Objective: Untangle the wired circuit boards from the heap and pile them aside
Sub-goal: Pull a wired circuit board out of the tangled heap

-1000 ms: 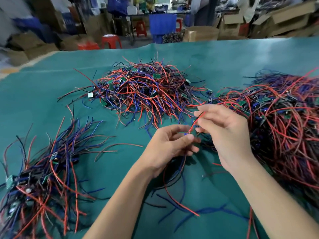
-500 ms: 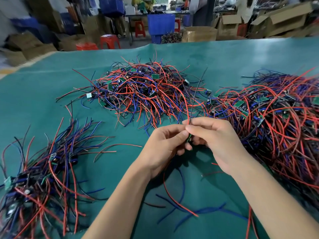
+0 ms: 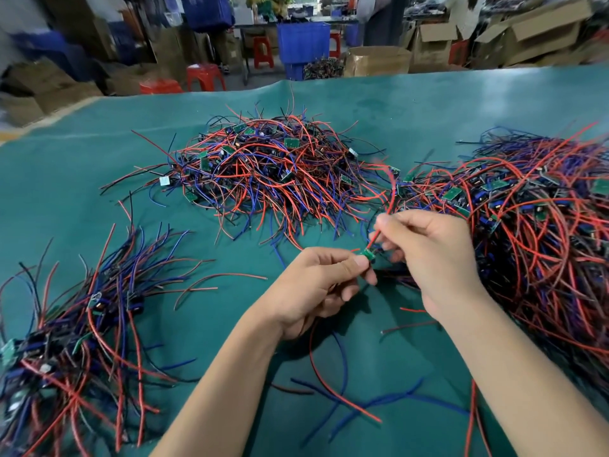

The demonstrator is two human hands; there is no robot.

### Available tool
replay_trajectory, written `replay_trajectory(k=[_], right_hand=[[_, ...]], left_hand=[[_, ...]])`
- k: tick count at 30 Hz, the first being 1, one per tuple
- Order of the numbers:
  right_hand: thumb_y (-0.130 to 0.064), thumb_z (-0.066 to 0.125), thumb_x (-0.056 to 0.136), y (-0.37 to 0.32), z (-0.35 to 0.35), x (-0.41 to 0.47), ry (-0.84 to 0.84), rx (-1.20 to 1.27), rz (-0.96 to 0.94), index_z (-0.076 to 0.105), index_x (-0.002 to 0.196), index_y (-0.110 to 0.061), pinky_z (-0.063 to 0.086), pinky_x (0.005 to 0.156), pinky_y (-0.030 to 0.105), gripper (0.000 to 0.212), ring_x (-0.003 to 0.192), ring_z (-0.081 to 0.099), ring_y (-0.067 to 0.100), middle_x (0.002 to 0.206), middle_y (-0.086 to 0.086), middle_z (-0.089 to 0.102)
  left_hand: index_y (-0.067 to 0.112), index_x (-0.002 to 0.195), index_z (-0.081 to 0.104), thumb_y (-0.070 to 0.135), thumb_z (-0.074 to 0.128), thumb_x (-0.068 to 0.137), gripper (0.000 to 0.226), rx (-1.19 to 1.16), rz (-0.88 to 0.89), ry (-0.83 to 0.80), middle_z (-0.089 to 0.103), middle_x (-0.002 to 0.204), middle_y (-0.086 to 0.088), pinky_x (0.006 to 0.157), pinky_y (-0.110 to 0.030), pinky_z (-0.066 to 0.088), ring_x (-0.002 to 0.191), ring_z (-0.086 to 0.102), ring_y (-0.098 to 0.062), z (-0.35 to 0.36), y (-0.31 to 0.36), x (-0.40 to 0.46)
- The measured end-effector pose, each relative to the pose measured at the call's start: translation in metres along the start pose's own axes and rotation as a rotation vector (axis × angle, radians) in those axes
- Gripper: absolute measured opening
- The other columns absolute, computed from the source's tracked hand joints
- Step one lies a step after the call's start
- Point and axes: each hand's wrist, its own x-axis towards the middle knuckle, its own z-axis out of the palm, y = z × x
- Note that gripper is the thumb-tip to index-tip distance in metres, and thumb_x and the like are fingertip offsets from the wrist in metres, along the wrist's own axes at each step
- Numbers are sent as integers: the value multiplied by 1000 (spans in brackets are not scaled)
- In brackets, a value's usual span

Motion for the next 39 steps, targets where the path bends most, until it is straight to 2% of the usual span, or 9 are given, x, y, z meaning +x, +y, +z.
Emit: replay_trajectory(k=[4,10,13,15,18,20,27,34,39], right_hand=[[-32,75,85,1,-16,12,252,-99,-116,73,67,-23,47,49,25,20,55,57,15,62,0,69],[-22,62,99,-11,-28,18,516,201,-146,68,78,-19,44,40,24,22,45,53,4,63,-6,69],[-26,64,93,-12,-17,9,371,243,-69,69,85,-19,44,39,24,12,49,55,10,72,1,72],[-31,69,89,-7,-1,-1,117,38,-22,73,85,-18,48,45,27,14,55,60,10,74,2,74],[-30,79,86,1,12,-12,-170,-303,-120,78,89,-23,54,67,26,8,68,68,8,79,-7,76],[-27,81,84,0,11,-14,-162,-398,-200,80,88,-26,50,70,20,4,68,66,0,75,-14,75],[-36,72,82,-11,8,-14,-118,-357,-326,77,78,-21,56,68,40,16,63,67,13,68,-9,73],[-45,68,84,-23,-29,8,199,-357,-355,75,81,-28,60,71,52,18,62,72,6,70,-12,74],[-42,68,89,-43,-49,13,435,-241,-397,70,75,-33,53,57,33,17,57,70,12,67,-14,70]], left_hand=[[6,85,67,25,56,95,24,16,15,-69,41,52,1,35,-14,15,38,20,-5,2,0,0],[6,93,70,22,60,92,19,22,71,-33,46,56,2,37,-14,18,41,24,-6,-3,-1,-1],[-2,111,65,6,52,98,20,-67,136,132,66,76,-2,41,-11,26,49,40,-5,-6,-2,2],[-8,119,58,-1,45,101,24,-105,158,167,71,85,-5,45,-12,31,53,47,-5,-7,-3,4],[4,107,66,1,42,102,24,20,190,125,72,81,-1,50,-16,34,59,57,-7,-3,-3,2],[9,98,68,5,44,103,25,69,184,130,73,81,-3,51,-16,38,63,65,-10,0,-2,1],[18,81,73,21,47,103,35,63,115,115,71,72,-12,50,-19,45,55,66,-18,0,1,0],[8,85,67,15,48,103,27,140,101,5,72,75,-10,59,-19,49,60,66,-16,2,4,-1],[6,92,66,15,44,104,27,125,107,25,71,80,-10,62,-22,49,66,63,-17,2,2,0]])
